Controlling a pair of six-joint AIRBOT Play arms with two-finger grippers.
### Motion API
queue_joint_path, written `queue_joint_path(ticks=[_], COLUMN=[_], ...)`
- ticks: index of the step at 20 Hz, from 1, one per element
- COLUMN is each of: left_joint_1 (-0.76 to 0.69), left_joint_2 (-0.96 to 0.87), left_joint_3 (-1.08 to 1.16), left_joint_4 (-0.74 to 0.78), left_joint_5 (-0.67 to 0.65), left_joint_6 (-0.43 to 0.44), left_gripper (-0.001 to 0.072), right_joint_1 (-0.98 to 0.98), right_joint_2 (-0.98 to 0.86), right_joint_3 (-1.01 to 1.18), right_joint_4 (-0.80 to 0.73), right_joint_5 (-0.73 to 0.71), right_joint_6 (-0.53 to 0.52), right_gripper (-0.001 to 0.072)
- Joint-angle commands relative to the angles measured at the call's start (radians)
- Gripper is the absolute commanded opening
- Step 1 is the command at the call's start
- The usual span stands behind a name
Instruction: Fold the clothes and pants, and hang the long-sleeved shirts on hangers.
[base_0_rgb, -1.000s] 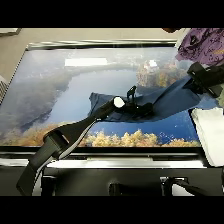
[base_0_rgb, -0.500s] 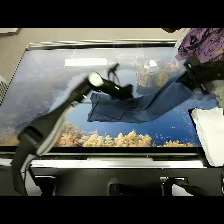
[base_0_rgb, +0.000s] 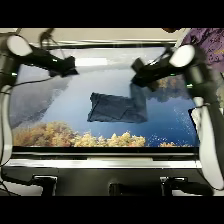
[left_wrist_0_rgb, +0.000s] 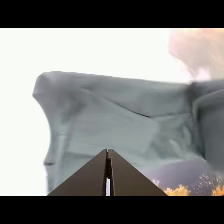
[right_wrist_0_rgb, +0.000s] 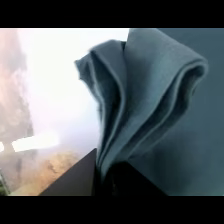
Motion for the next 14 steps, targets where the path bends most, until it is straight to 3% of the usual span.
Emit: queue_joint_path(ticks=[1, 10, 14], left_joint_1=[0.087, 0.134, 0.134], left_joint_2=[0.069, 0.085, 0.085], left_joint_3=[0.001, 0.000, 0.000], left_joint_4=[0.024, 0.032, 0.032], left_joint_5=[-0.068, -0.084, -0.084], left_joint_6=[0.000, 0.000, 0.000], left_gripper=[0.0014, 0.0015, 0.0015], right_joint_1=[0.121, 0.217, 0.219], right_joint_2=[-0.104, -0.275, -0.336], right_joint_3=[0.000, 0.000, 0.000], right_joint_4=[-0.004, 0.036, 0.122], right_joint_5=[-0.168, -0.261, -0.279], right_joint_6=[0.083, 0.098, 0.069], right_gripper=[0.0030, 0.0030, 0.0030])
